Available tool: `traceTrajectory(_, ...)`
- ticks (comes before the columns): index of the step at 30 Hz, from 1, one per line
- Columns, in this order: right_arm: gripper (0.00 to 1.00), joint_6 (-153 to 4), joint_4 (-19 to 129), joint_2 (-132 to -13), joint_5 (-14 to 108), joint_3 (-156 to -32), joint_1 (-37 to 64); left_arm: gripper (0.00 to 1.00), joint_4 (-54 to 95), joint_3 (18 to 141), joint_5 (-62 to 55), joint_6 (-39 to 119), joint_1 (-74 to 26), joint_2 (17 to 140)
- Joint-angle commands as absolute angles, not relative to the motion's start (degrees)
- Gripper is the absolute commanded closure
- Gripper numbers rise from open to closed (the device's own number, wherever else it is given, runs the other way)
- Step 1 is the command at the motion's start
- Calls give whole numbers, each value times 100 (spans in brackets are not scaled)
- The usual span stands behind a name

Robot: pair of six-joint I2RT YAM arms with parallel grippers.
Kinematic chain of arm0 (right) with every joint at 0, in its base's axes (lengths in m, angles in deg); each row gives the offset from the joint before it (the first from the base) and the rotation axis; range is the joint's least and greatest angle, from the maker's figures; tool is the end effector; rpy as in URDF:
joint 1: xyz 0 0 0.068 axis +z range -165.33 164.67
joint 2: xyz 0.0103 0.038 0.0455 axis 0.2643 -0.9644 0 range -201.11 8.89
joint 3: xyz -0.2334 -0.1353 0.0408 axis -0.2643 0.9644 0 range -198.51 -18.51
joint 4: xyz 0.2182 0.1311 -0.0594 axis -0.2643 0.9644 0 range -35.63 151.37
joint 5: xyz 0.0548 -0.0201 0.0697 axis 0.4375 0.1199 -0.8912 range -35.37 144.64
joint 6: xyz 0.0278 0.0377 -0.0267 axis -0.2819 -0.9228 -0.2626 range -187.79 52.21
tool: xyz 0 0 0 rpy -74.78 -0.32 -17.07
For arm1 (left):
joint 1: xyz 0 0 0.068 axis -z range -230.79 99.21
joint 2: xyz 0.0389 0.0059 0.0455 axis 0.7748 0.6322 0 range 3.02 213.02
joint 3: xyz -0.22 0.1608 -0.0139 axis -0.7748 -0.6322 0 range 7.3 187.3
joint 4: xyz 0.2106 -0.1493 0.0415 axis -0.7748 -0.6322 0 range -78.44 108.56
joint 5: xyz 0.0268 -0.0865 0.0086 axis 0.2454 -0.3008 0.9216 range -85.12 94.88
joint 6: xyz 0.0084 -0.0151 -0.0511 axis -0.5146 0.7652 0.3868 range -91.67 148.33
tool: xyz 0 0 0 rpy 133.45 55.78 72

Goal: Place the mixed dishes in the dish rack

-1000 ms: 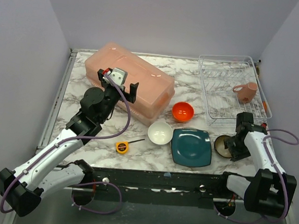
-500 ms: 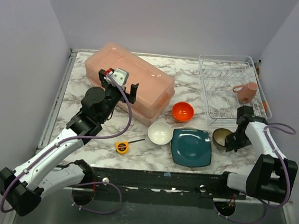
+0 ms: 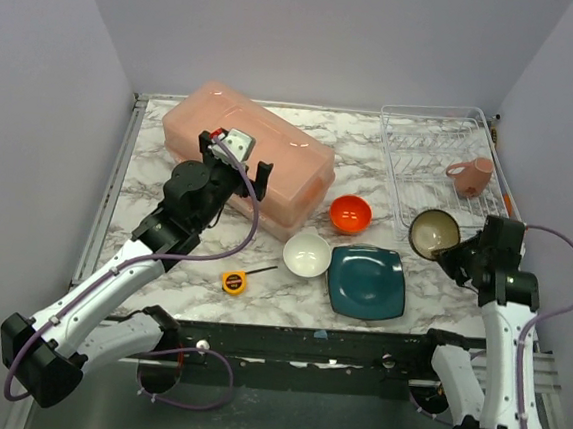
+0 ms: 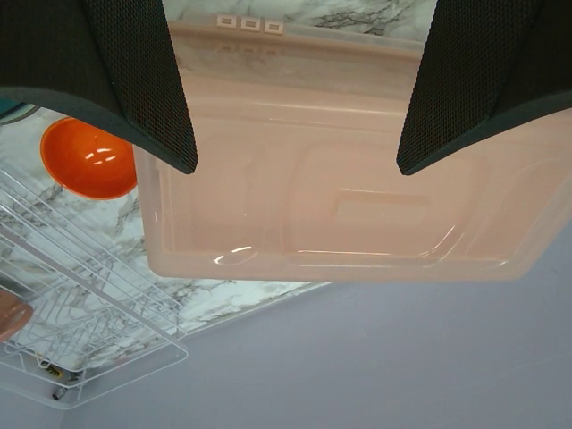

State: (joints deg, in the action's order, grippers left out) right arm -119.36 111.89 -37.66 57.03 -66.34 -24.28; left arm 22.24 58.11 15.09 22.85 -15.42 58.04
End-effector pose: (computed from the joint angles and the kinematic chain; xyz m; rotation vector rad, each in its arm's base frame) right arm 0.1409 -0.0237 0.2796 1.3082 2.2097 0.2333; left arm 0.1884 -0.1260 0.3707 0.4202 1.5296 -0.2672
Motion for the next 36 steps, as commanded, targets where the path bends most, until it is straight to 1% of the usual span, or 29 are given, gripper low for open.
traceTrajectory(1,100,-11242,9413,-3067,3602,-6610,-2372,7,2133,5984,978,2491,-1512,5768)
traceTrajectory(5,100,-10973,8790,-3237,2755,-6756,-2368,7,2079,6036,498,2778,-1473,5794)
traceTrajectory(8,100,-10870,8663,-3550,2476,-6962,-2332,9,2146,6029,41,2806,-1351,5856)
traceTrajectory(10,100,-10832,8784,-3914,2536,-7157,-2140,9,2181,6078,-62,2973,-1271,5948)
traceTrajectory(12,100,-10787,9036,-4283,3113,-7430,-1603,10,2109,6263,-182,3258,-1231,6093)
traceTrajectory(14,100,-10860,9183,-4622,4142,-7736,-617,12,1806,6659,-352,3665,-1204,6321)
traceTrajectory(16,100,-11119,9214,-4920,4988,-7922,412,15,1124,7282,-534,4019,-1199,6600)
traceTrajectory(19,100,-11498,9250,-5451,5866,-8098,1433,18,554,7878,-816,4281,-1201,6849)
traceTrajectory(22,100,-11758,9248,-6013,6584,-8355,2353,18,709,7556,-1067,4165,-1185,6753)
traceTrajectory(24,100,-11894,9463,-6326,7101,-8673,2799,18,902,7193,-975,4014,-1162,6660)
traceTrajectory(27,100,-12092,9836,-6583,7833,-9091,3227,19,1108,6818,-646,3737,-1065,6541)
traceTrajectory(30,100,-12173,9922,-6608,8023,-9213,3309,20,1195,6659,-309,3421,-862,6527)
traceTrajectory(33,100,-12141,9880,-6606,8021,-9328,3367,22,1175,6558,-225,3265,-764,6657)
traceTrajectory(35,100,-12160,9967,-6630,8142,-9472,3455,27,1099,6553,-163,3231,-744,6797)
traceTrajectory(36,100,-12159,10010,-6630,8193,-9526,3485,31,872,6710,-50,3213,-718,6912)
